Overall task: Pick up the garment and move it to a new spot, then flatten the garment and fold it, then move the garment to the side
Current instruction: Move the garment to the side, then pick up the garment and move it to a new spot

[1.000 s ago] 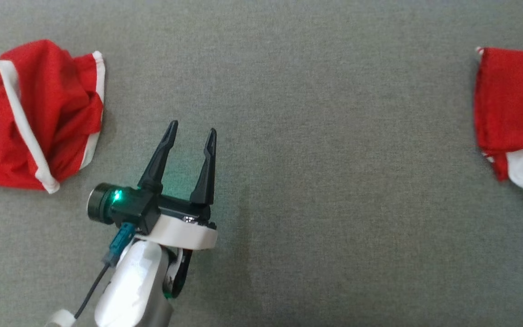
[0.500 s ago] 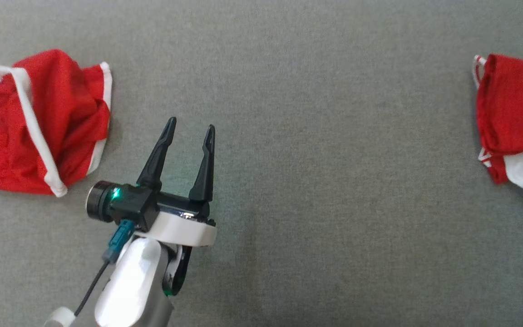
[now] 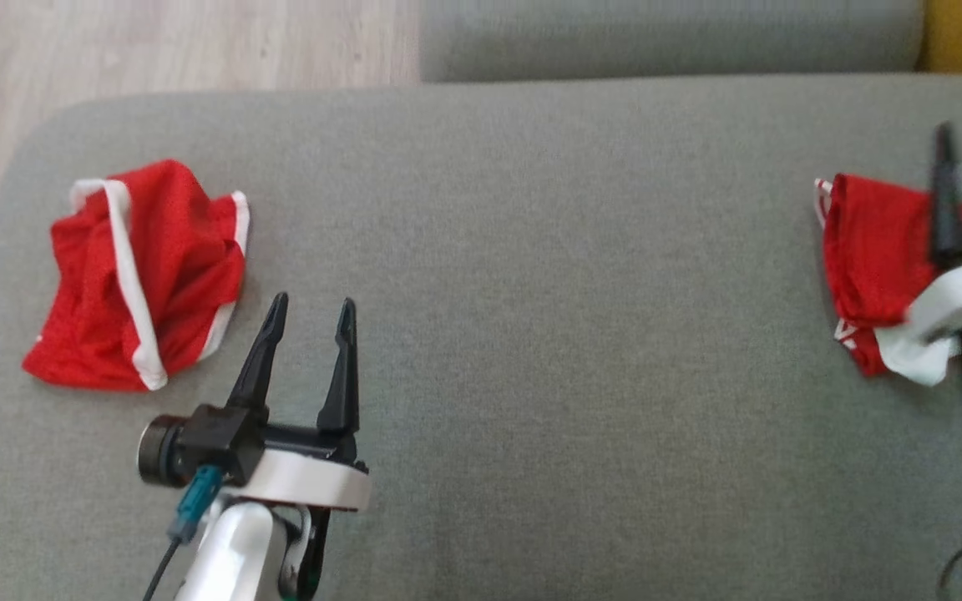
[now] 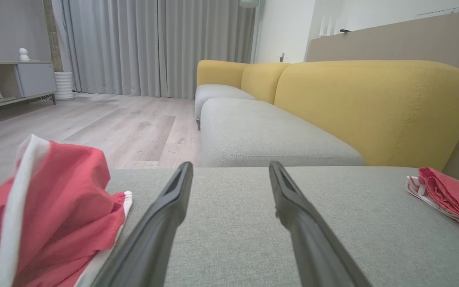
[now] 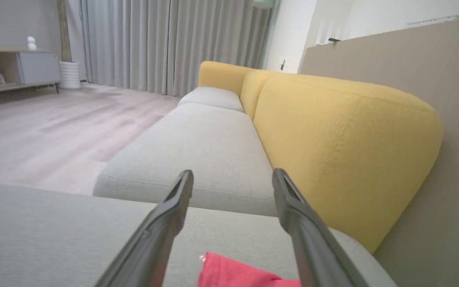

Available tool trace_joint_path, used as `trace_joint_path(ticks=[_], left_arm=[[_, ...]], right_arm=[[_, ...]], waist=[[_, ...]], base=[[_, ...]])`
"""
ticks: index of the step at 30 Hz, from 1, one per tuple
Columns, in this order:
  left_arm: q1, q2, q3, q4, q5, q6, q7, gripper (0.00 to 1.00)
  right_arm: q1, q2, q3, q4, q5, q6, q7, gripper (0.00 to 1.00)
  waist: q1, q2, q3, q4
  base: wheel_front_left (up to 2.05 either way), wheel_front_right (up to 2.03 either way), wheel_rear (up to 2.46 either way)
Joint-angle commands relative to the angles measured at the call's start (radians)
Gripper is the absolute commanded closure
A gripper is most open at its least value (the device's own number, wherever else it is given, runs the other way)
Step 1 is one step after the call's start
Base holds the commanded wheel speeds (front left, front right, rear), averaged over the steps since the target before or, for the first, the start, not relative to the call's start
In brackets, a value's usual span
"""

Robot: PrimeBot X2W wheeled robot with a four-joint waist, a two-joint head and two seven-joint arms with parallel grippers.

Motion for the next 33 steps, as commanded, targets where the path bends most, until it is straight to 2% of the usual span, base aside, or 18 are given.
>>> trace_joint_path(ticks=[1,5,11,20,33], left_arm=[[-0.01,0.008,0.043,-0.032,0.006,-0.001,-0.005,0.0],[0.02,0.007,0.059,-0.032,0.009,-0.007,-0.005,0.0],[0.053,0.004,0.048,-0.013,0.004,-0.014,-0.005,0.0],[0.107,0.002,0.052,-0.019,-0.011,-0.006,-0.005,0.0],[0.129,0.002,0.039,-0.037,-0.034,0.01,-0.005,0.0]], right_arm=[[0.024,0.023,0.025,-0.055,0.01,-0.001,-0.018,0.0],[0.097,0.097,0.043,-0.092,0.044,-0.001,-0.075,0.0],[0.208,0.141,0.026,-0.065,0.085,-0.001,-0.177,0.0],[0.356,0.149,0.09,0.05,0.169,-0.001,-0.314,0.0],[0.387,0.149,0.084,0.058,0.188,-0.001,-0.339,0.0]], waist=[[0.0002,0.0,-0.032,0.007],[0.0002,0.0,-0.063,0.018],[0.0002,0.0,-0.099,0.037],[0.0002,0.0,-0.131,0.041],[0.0002,0.0,-0.153,0.043]], base=[[0.0,0.0,0.0],[0.0,0.0,0.0],[0.0,0.0,0.0],[0.0,0.0,0.0],[0.0,0.0,0.0]])
